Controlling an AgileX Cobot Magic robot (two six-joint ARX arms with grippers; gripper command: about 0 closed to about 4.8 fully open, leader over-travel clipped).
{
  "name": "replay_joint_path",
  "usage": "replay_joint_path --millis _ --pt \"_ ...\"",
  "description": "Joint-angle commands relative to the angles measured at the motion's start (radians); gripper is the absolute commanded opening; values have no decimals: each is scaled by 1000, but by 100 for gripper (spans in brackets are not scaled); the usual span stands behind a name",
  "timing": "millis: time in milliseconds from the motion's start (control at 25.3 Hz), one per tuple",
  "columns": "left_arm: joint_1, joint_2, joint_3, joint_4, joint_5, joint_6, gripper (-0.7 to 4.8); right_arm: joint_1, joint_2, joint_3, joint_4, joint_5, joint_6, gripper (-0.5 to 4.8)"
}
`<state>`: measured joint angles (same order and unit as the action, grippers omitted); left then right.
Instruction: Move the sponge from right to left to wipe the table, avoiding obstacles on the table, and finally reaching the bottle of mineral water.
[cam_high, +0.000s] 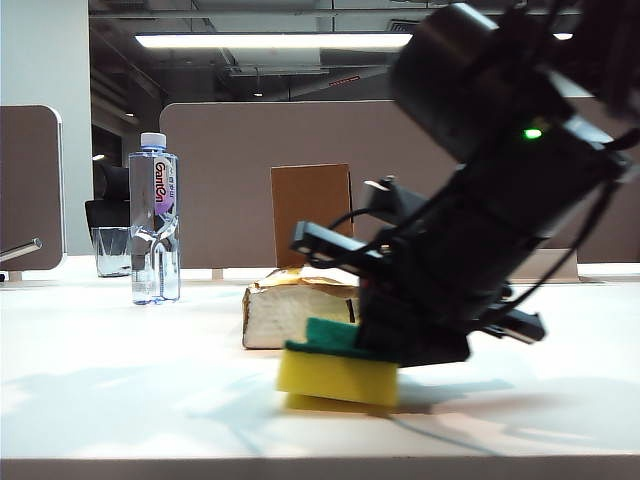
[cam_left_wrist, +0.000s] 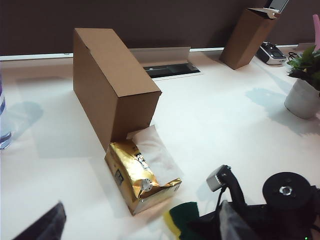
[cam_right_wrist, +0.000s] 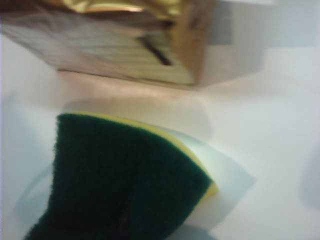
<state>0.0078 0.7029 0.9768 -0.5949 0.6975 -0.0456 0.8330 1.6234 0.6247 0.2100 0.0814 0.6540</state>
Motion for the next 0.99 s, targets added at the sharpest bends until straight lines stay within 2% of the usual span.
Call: replay_joint_path --millis 39,316,592,632,750,908,987 --pt "0 -7 7 12 6 0 399 37 62 16 -121 -56 10 -6" --pt "-1 -23 7 6 6 0 399 77 98 54 -93 -51 53 -6" --pt "-1 -31 7 5 6 0 399 77 94 54 -98 -58 53 -4" --pt "-1 -31 7 5 6 0 399 77 93 54 -97 -58 53 5" --pt "-1 -31 7 5 7 0 399 74 78 54 -94 -53 53 117" --pt "-1 -31 7 5 7 0 399 70 58 55 -100 -41 53 137" --pt "-1 -31 7 5 7 0 399 71 47 55 -101 -24 53 168"
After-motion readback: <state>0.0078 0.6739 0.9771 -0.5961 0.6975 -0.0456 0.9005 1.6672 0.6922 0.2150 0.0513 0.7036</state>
